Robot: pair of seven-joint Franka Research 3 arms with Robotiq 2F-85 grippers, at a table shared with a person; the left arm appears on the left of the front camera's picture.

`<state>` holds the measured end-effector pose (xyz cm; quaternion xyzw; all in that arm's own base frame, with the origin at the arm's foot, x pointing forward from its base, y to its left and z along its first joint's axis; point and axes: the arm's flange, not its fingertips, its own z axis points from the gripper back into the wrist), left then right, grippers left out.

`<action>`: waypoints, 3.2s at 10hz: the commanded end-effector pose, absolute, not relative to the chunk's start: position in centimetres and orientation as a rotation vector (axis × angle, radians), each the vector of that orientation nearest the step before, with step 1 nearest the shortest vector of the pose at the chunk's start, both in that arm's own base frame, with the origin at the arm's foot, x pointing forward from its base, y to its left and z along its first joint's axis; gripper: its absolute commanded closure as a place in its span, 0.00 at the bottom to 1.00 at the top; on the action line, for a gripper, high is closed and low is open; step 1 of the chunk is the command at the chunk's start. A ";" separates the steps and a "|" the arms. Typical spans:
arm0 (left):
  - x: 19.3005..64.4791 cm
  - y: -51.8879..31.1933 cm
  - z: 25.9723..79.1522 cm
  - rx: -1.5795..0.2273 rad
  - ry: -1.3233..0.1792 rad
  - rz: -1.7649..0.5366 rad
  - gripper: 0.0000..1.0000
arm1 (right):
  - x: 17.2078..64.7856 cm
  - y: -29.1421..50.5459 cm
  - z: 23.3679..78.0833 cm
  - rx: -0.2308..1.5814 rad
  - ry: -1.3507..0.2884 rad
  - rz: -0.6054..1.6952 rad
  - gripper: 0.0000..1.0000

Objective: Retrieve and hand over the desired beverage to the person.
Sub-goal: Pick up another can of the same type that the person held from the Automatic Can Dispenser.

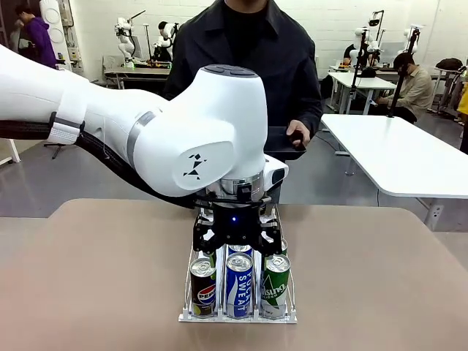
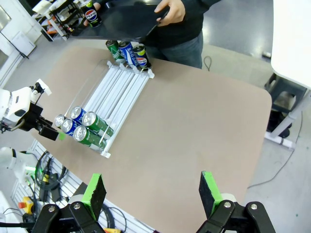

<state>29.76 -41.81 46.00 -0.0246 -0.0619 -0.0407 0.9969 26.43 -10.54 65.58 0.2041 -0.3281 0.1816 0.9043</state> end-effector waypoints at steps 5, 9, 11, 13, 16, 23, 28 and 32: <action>31.6 -42.5 44.2 -0.037 -0.102 -0.063 0.00 | 26.5 -10.5 65.5 0.453 -0.684 0.393 0.00; 32.6 -42.4 43.8 -0.045 -0.094 -0.075 0.00 | 26.5 -10.5 65.5 0.453 -0.684 0.393 0.00; 32.9 -42.3 43.7 -0.046 -0.092 -0.075 0.00 | 26.5 -10.5 65.5 0.453 -0.684 0.393 0.00; 33.1 -42.3 43.6 -0.041 -0.096 -0.079 0.00 | 26.5 -10.5 65.5 0.453 -0.684 0.393 0.00; 33.6 -42.3 43.4 -0.030 -0.101 -0.081 0.00 | 26.5 -10.5 65.5 0.453 -0.684 0.393 0.00; 34.1 -42.3 43.2 -0.042 -0.107 -0.078 0.86 | 26.5 -10.5 65.5 0.453 -0.684 0.393 0.00; 34.0 -42.2 43.0 -0.037 -0.088 -0.085 0.95 | 26.5 -10.5 65.5 0.453 -0.684 0.393 0.00; 33.5 -42.1 45.5 -0.021 -0.104 -0.106 1.00 | 26.5 -10.5 65.5 0.453 -0.684 0.393 0.00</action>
